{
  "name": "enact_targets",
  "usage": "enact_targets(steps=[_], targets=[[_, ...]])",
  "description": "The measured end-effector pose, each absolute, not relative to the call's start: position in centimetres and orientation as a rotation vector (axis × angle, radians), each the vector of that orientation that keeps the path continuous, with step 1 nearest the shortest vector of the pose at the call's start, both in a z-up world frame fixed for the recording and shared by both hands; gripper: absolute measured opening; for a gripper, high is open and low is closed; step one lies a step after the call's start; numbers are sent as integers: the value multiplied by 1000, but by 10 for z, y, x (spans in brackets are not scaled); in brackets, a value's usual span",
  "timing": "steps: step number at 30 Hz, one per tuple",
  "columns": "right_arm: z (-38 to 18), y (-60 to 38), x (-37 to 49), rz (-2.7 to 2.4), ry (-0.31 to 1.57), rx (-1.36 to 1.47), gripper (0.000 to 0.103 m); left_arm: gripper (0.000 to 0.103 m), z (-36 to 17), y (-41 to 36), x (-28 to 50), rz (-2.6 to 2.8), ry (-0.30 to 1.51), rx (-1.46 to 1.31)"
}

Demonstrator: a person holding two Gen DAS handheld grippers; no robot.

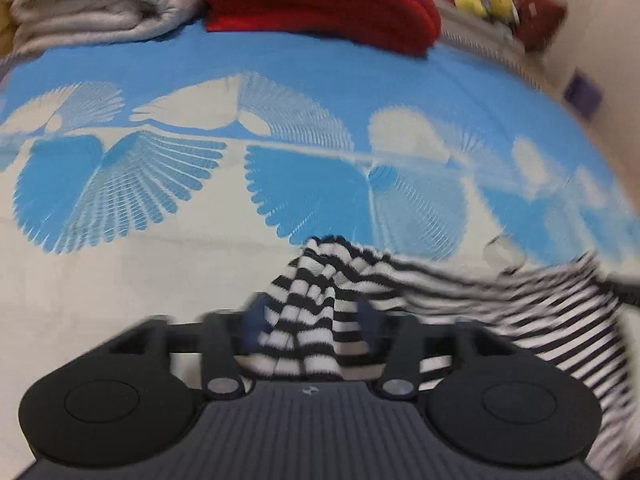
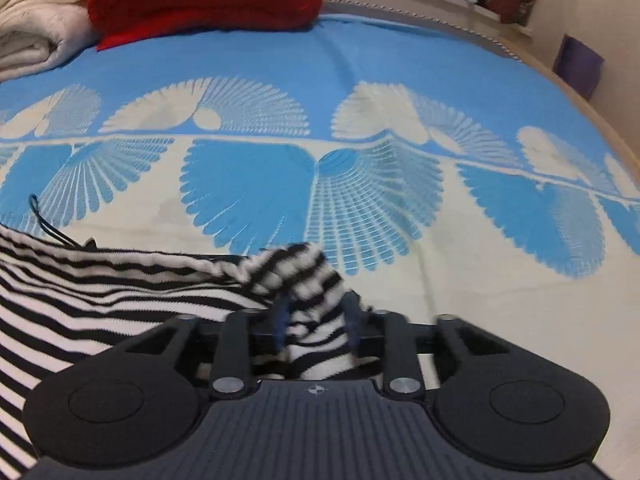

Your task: Fold small clothes

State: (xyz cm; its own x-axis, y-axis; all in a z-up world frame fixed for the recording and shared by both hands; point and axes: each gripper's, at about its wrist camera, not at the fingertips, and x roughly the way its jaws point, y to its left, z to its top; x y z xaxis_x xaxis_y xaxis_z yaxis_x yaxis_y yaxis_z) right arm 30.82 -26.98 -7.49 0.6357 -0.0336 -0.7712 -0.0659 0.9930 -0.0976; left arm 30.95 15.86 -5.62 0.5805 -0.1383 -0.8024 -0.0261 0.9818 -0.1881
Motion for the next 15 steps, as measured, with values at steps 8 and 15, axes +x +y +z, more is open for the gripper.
enact_targets(steps=[8,15], targets=[[-2,-343,231,-3,913,245,52,63,-2,196,225,-79,1044,-400],[-60,-376,167,-63,1129,371,51,54,-76,202,179,37,1229,-426]])
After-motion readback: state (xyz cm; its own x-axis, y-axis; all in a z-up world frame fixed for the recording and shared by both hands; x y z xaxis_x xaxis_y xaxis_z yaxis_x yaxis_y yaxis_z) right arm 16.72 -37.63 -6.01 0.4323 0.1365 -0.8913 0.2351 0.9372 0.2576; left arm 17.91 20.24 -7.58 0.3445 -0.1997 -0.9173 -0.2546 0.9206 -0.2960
